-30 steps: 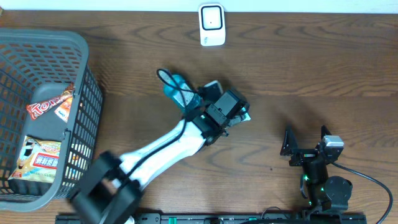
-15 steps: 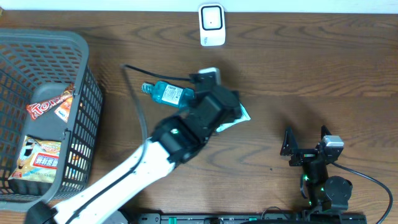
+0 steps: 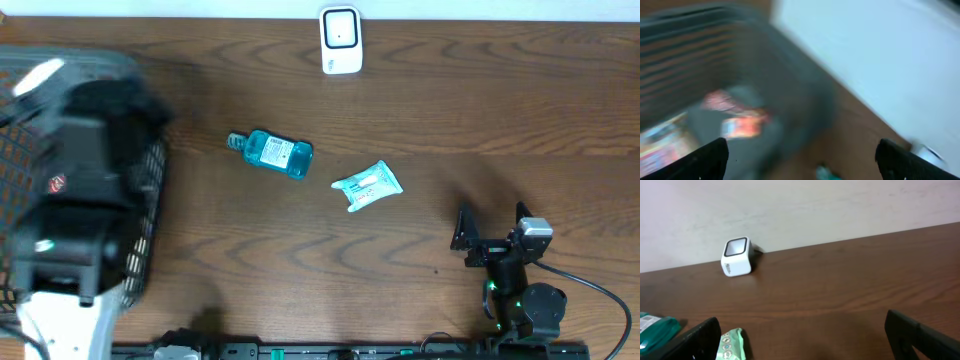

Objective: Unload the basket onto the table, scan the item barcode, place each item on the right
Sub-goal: 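Reach the left gripper into the basket and grasp the yellow snack bag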

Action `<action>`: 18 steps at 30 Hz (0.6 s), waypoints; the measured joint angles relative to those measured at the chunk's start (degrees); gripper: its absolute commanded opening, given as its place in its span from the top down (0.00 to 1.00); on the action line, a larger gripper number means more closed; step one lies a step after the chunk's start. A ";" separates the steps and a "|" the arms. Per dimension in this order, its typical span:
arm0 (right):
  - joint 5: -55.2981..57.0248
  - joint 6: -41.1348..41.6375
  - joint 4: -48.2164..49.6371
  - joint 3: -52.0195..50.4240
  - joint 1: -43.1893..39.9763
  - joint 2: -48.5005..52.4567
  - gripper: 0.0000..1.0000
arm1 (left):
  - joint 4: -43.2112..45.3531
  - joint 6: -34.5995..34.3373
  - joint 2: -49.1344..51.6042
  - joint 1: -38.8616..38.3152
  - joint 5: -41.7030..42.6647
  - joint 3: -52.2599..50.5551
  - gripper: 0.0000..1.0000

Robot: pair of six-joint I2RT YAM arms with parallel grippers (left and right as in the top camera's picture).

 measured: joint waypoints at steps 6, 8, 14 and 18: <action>0.00 0.00 -0.02 0.00 0.00 0.00 0.01 | -11.02 -6.54 4.00 19.15 3.74 -0.44 0.07; 0.00 0.00 -0.02 0.00 0.00 0.00 0.01 | -12.55 -7.48 6.78 24.55 5.55 -0.70 0.07; 0.00 0.00 -0.02 0.00 0.00 0.00 0.01 | -16.72 -8.61 17.05 36.17 11.23 -1.22 0.07; 0.00 0.00 -0.02 0.00 0.00 0.00 0.01 | -16.52 -9.09 23.45 39.95 12.68 -2.54 0.06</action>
